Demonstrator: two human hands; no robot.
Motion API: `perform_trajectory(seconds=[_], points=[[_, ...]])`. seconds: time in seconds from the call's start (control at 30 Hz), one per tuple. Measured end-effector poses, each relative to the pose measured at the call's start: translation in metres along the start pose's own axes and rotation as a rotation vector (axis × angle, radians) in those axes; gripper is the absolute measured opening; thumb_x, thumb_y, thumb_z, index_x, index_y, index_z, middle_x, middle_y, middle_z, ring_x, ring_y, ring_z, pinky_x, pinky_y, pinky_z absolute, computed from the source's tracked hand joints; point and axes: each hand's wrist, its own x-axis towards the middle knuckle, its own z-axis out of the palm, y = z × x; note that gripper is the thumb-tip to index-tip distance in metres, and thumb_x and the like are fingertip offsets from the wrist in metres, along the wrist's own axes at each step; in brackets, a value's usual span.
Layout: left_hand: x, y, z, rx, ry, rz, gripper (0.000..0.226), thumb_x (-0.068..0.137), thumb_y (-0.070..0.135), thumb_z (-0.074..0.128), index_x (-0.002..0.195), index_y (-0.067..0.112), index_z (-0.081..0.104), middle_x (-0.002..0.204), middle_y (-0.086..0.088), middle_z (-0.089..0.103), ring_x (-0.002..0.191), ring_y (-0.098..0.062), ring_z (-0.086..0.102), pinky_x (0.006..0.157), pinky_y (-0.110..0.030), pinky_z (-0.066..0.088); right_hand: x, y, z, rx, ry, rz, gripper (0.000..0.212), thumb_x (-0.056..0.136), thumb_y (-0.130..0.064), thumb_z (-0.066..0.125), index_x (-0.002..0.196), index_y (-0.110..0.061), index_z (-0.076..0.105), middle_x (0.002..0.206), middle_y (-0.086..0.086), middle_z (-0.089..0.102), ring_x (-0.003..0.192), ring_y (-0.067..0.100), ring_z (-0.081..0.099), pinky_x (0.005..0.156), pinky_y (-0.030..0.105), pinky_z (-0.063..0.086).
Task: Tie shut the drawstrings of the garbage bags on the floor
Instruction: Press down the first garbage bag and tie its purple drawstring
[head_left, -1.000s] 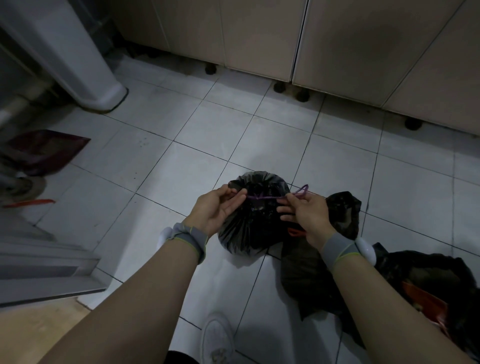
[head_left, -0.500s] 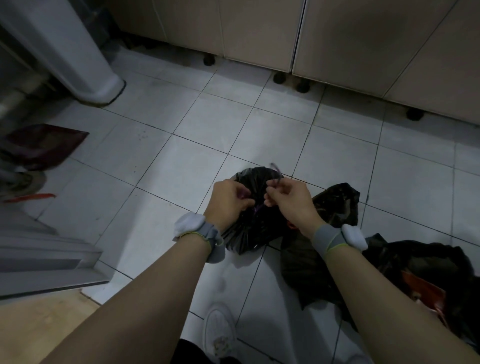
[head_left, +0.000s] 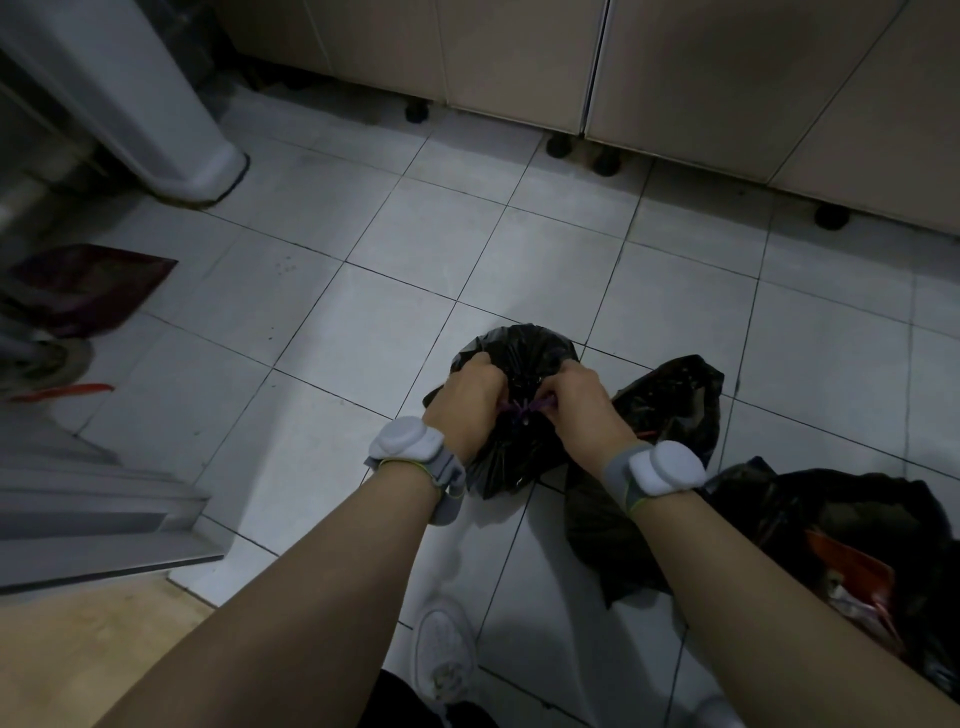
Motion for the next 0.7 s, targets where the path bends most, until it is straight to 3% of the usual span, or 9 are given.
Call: perform_trajectory(seconds=[0.3, 0.7], points=[[-0.004, -0.016, 0.008, 0.012, 0.011, -0.015, 0.01, 0.096, 0.005, 0.056, 0.103, -0.001, 0.058, 0.123, -0.022, 0.048, 0.101, -0.04, 0.06, 0.088, -0.051, 0.052, 0.0, 0.009, 0.006, -0.023, 0.053, -0.029, 0.011, 0.096, 0.002, 0.053, 0.1, 0.001, 0.063, 0.112, 0.018, 0.052, 0.099, 0.035, 0.057, 0.087, 0.041, 0.049], [-0.008, -0.017, 0.008, 0.011, 0.004, -0.081, 0.015, 0.099, 0.003, 0.052, 0.109, -0.006, 0.059, 0.127, -0.026, 0.047, 0.1, -0.042, 0.06, 0.086, -0.049, 0.05, -0.002, 0.018, 0.012, -0.064, 0.089, 0.022, 0.015, 0.094, 0.005, 0.054, 0.106, 0.001, 0.063, 0.117, 0.019, 0.052, 0.106, 0.036, 0.057, 0.093, 0.039, 0.05]])
